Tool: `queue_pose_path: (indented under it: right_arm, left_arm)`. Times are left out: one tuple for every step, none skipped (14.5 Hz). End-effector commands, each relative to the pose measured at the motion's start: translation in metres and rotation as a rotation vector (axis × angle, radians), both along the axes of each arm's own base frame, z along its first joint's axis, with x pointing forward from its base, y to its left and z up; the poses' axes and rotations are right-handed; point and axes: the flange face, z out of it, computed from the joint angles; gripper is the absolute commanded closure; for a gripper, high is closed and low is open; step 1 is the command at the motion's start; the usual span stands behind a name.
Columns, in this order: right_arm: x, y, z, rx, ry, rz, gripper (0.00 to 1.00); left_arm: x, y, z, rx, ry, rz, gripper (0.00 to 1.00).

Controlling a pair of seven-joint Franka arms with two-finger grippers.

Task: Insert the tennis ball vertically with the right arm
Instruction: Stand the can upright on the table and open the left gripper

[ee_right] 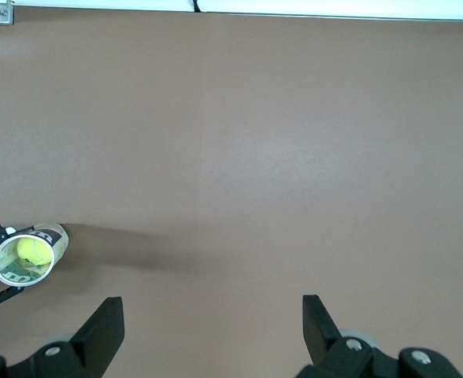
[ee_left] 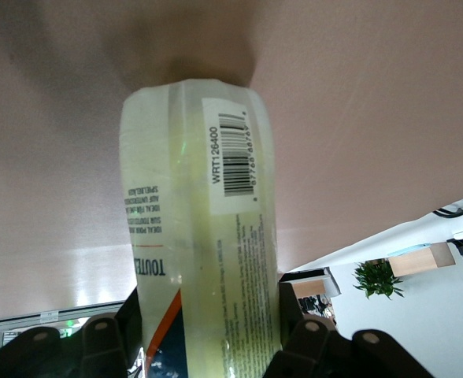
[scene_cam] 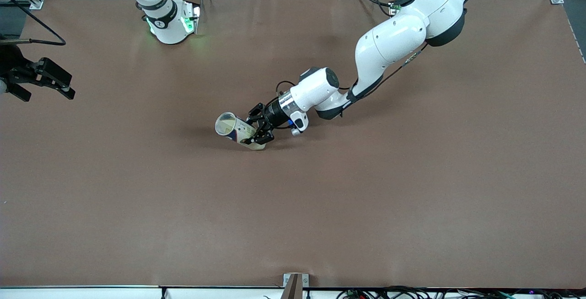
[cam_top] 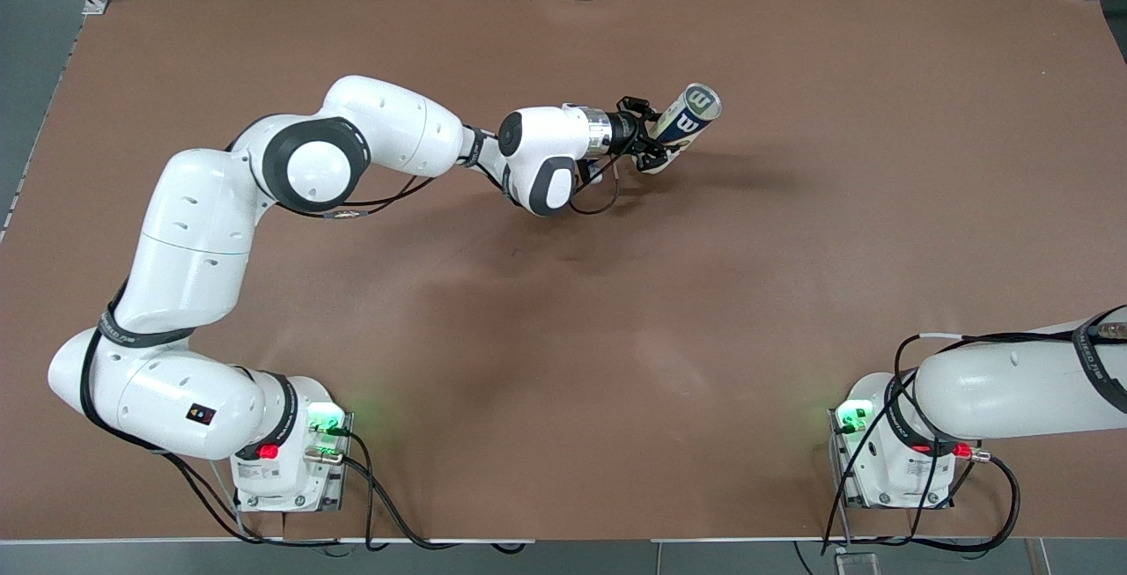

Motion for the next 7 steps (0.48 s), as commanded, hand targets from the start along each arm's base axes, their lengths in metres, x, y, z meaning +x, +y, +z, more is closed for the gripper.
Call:
queue_pose_path:
  right_arm:
    - [-0.0052, 0.0009, 0.0049, -0.004, -0.011, -0.003, 0.00]
    - [-0.0046, 0.0025, 0.0042, -0.005, -0.011, 0.000, 0.00]
    - [-0.0046, 0.0024, 0.0042, -0.007, -0.011, 0.000, 0.00]
    - [-0.0048, 0.0007, 0.0047, -0.015, -0.010, 0.000, 0.00]
    - [-0.0048, -0.0004, 0.0047, -0.018, -0.010, 0.000, 0.00]
    - [-0.0048, -0.0013, 0.0054, -0.018, -0.012, -0.001, 0.00]
    - [-0.0043, -0.0030, 0.0059, -0.018, -0.016, -0.004, 0.00]
  left_arm:
    - [0.0044, 0.0172, -0.0186, 0.007, 0.012, 0.013, 0.43]
    - [0.0016, 0.0176, -0.0205, 0.011, 0.011, 0.004, 0.41]
    - [0.0017, 0.0187, -0.0200, 0.013, -0.003, -0.009, 0.39]
    - [0.0015, 0.0211, -0.0212, 0.016, -0.005, -0.015, 0.37]
    - [0.0013, 0.0225, -0.0225, 0.018, -0.003, -0.016, 0.36]
    - [0.0015, 0.0233, -0.0225, 0.019, -0.008, -0.020, 0.35]
    - [-0.0014, 0.0233, -0.0239, 0.023, -0.014, -0.031, 0.34]
